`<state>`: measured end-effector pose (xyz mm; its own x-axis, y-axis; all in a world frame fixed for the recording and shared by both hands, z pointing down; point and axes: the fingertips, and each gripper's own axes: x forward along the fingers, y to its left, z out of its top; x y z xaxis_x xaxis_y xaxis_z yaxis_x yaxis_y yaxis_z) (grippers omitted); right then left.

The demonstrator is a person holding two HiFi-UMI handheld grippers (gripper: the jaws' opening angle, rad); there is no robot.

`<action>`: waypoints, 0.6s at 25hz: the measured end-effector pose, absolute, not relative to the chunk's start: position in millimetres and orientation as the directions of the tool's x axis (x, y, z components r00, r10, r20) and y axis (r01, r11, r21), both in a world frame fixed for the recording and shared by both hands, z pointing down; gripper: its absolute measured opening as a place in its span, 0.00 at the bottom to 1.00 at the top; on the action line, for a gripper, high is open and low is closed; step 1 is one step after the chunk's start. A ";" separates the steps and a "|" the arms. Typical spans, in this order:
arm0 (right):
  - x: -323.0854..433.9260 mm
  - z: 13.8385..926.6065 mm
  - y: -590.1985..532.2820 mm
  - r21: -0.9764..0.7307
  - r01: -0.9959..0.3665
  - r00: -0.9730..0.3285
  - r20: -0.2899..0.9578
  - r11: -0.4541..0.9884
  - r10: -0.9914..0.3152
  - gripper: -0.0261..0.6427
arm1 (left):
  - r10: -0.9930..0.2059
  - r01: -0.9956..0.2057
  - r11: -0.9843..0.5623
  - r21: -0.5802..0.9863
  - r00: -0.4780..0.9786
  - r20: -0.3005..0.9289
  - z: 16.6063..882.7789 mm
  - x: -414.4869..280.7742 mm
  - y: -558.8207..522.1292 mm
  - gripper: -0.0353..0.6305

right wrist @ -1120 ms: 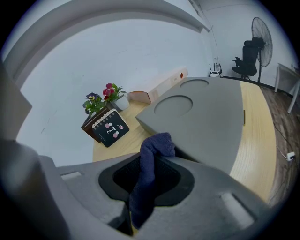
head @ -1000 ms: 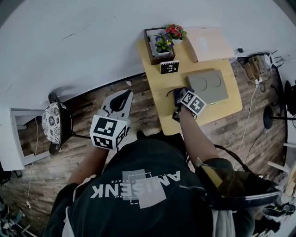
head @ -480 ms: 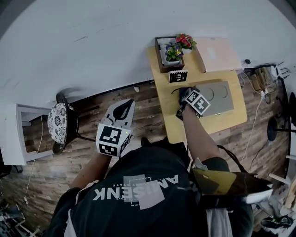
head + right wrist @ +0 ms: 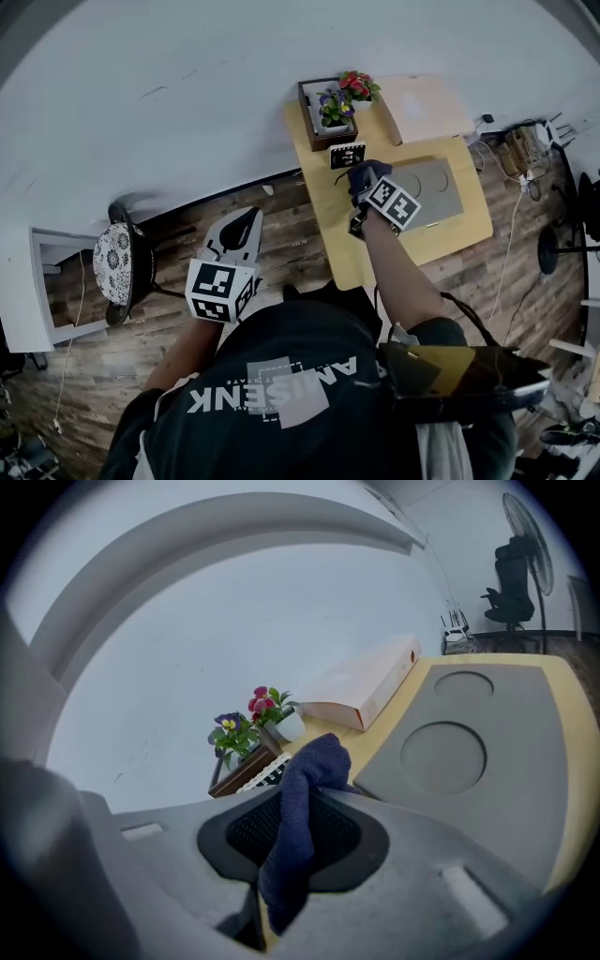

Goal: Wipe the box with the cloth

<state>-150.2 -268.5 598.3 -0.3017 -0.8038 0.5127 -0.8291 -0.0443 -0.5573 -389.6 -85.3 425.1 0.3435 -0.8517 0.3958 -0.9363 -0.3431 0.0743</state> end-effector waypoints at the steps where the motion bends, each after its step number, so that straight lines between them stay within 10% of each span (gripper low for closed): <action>1: -146.0 591.6 -265.2 -0.563 -0.825 -0.301 0.500 -0.041 -0.812 0.14 | -0.852 -0.933 -0.351 0.084 0.355 0.385 422.4 -386.5 -86.7 0.05; 15: -38.4 524.0 -224.6 -0.518 -0.855 -0.266 0.438 0.001 -0.858 0.14 | -0.766 -0.817 -0.548 0.179 0.576 0.285 393.7 -298.8 -113.8 0.05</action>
